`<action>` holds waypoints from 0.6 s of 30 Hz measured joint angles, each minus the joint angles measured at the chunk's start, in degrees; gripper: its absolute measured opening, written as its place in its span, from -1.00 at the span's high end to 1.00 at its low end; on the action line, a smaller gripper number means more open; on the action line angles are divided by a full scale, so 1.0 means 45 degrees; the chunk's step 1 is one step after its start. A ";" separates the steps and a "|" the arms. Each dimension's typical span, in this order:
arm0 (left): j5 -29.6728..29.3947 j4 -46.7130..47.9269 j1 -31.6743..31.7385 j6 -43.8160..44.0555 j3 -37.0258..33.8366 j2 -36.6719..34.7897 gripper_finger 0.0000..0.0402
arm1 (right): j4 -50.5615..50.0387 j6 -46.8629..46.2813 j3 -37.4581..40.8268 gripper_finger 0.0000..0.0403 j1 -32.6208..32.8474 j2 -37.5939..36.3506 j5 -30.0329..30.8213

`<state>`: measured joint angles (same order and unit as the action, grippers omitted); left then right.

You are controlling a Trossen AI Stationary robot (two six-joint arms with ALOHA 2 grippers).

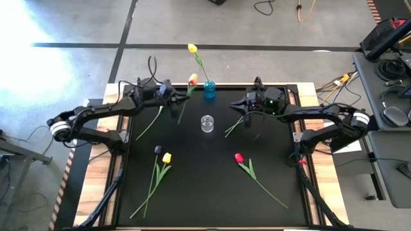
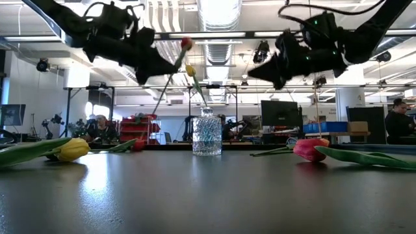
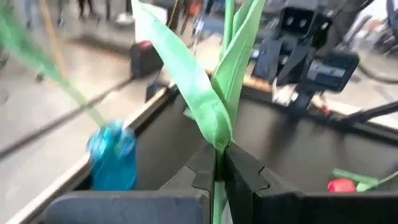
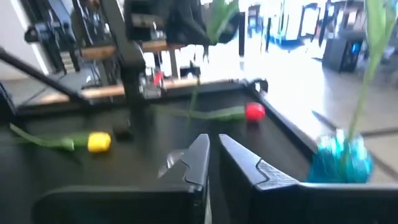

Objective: Sort flowers into vase by color
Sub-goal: Put the left orange tulip into the blue vase

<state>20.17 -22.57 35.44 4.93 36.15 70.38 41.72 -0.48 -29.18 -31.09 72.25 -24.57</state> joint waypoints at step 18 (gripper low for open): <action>0.2407 -0.2462 -0.0019 -0.1437 0.1817 0.1623 0.99 | -0.1440 -0.0337 -0.6589 -0.04 0.1463 0.3490 0.1145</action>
<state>31.00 -33.65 35.35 -1.54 44.33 77.68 35.24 -2.00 -58.83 -24.51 87.95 -19.42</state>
